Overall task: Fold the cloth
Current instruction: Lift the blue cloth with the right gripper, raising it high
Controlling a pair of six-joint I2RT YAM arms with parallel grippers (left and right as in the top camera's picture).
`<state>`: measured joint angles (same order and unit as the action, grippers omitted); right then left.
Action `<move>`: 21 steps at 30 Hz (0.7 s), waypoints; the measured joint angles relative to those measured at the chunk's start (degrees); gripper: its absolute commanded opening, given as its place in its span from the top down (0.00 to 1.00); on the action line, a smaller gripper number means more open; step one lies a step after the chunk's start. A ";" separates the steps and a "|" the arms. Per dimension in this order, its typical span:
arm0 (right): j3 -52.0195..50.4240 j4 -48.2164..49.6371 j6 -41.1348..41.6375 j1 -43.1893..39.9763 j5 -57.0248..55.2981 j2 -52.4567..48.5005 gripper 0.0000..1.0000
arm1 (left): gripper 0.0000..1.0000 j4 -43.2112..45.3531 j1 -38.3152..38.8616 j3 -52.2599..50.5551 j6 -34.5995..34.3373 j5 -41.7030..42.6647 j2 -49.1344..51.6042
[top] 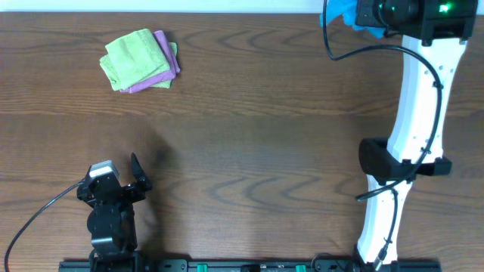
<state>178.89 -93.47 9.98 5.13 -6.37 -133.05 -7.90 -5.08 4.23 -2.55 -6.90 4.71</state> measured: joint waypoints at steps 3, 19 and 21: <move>-3.82 3.19 -0.20 0.00 0.57 2.64 0.99 | 0.05 0.00 0.00 0.00 0.00 0.02 0.00; -58.64 26.95 -4.26 0.33 2.67 33.24 0.98 | 0.05 0.00 0.00 0.00 0.00 0.02 0.00; -63.95 28.68 -4.46 0.39 3.04 36.00 0.99 | 0.05 0.02 0.00 0.00 0.00 0.02 0.00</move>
<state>114.93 -64.79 5.52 5.52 -3.33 -97.06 -7.88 -5.08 4.23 -2.55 -6.87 4.71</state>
